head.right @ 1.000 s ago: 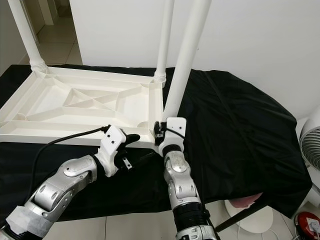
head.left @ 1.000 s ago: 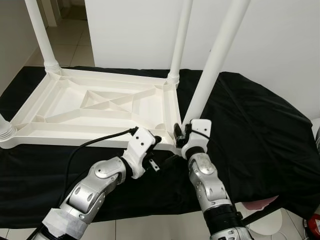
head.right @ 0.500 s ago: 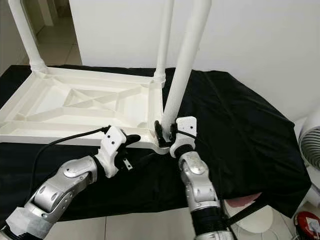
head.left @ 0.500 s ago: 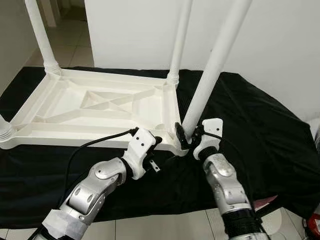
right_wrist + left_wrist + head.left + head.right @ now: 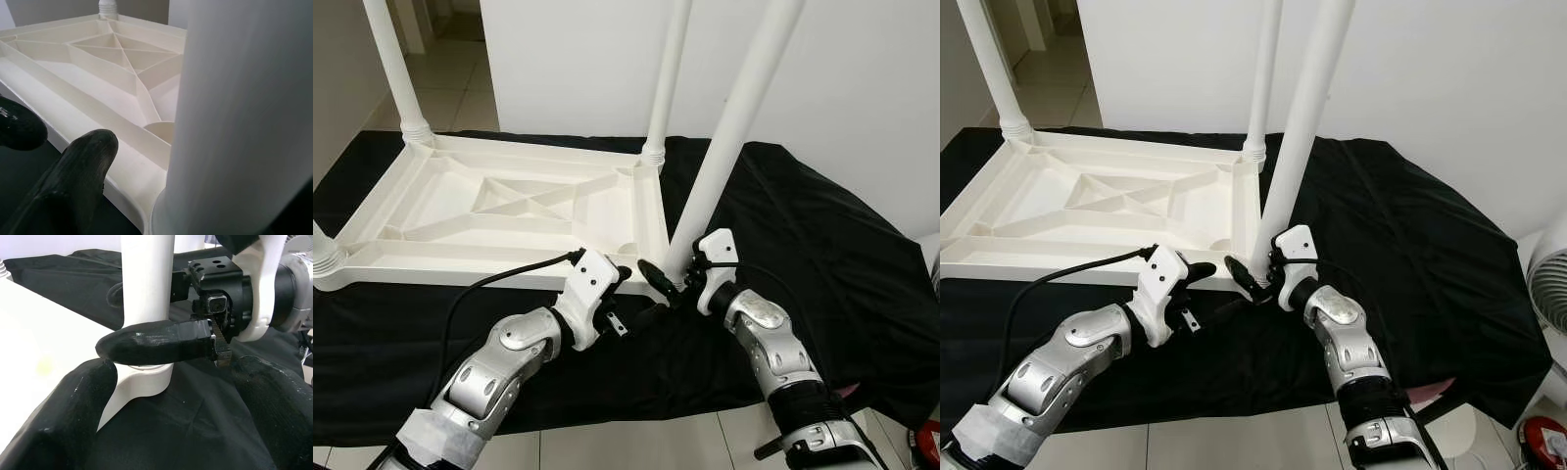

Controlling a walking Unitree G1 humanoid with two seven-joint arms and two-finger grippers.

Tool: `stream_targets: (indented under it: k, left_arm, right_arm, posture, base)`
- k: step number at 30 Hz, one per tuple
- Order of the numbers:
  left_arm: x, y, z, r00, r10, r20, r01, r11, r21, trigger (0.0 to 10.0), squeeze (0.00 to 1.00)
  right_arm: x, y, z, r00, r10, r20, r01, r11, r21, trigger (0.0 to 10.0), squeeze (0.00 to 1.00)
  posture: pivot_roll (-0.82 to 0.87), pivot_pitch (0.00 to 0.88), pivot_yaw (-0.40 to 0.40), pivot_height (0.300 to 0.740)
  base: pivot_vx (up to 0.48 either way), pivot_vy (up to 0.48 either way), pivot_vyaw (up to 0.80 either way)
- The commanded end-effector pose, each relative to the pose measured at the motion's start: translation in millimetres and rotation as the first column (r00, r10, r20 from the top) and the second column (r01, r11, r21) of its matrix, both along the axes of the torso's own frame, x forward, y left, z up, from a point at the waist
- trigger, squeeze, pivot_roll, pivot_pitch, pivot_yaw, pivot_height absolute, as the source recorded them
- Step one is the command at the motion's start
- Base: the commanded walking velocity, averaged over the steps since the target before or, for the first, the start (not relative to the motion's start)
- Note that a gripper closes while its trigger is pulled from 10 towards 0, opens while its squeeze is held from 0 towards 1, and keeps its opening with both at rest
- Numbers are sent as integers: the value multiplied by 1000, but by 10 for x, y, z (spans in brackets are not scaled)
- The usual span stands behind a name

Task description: Building children table

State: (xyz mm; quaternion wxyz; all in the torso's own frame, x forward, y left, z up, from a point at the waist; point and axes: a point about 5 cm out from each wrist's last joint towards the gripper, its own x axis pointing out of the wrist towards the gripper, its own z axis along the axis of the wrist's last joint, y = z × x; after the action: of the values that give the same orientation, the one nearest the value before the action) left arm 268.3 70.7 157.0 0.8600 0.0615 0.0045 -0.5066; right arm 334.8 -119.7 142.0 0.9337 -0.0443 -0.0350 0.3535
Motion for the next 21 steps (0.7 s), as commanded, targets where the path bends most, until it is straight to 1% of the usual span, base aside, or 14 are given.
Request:
stream_targets:
  k: [1, 3, 5, 6, 7, 8, 13, 21]
  left_arm:
    - [-22, -27, 9, 997, -83, -7, 83, 997, 6, 10000, 0]
    - [-16, -30, 21, 997, -82, -2, 82, 997, 5, 10000, 0]
    - [-13, -31, 25, 997, -81, 0, 81, 997, 5, 10000, 0]
    - [-11, -31, 27, 997, -81, 1, 81, 997, 5, 10000, 0]
    - [-11, -31, 27, 997, -81, 1, 81, 997, 5, 10000, 0]
    - [-9, -28, 29, 997, -79, 2, 79, 997, 5, 10000, 0]
    - [-8, -17, 33, 997, -76, 3, 76, 997, 7, 10000, 0]
    - [8, 8, 41, 996, -85, 6, 85, 996, 23, 10000, 0]
  right_arm:
    - [40, 68, -16, 999, 37, -9, -37, 999, -13, 10000, 0]
    - [95, 111, -36, 999, 46, -28, -46, 999, -19, 10000, 0]
    - [110, 122, -55, 998, 52, -44, -53, 998, -19, 10000, 0]
    - [115, 127, -73, 997, 58, -58, -60, 998, -21, 3059, 0]
    - [115, 127, -73, 997, 58, -58, -60, 998, -21, 3059, 0]
    - [121, 125, -90, 996, 62, -65, -64, 998, -26, 0, 0]
    - [126, 102, -121, 995, 73, -71, -75, 997, -28, 0, 0]
    - [99, 50, -224, 988, 64, -138, -64, 998, 5, 0, 0]
  posture:
    - [74, 8, -71, 740]
    - [78, 5, -72, 740]
    - [81, 4, -72, 740]
    - [81, 4, -72, 740]
    - [81, 4, -72, 740]
    - [87, 3, -74, 740]
    - [91, 5, -74, 740]
    - [84, 10, -65, 740]
  base:
    - [0, 0, 0]
    - [0, 0, 0]
    - [0, 0, 0]
    - [0, 0, 0]
    - [0, 0, 0]
    - [0, 0, 0]
    - [0, 0, 0]
    - [0, 0, 0]
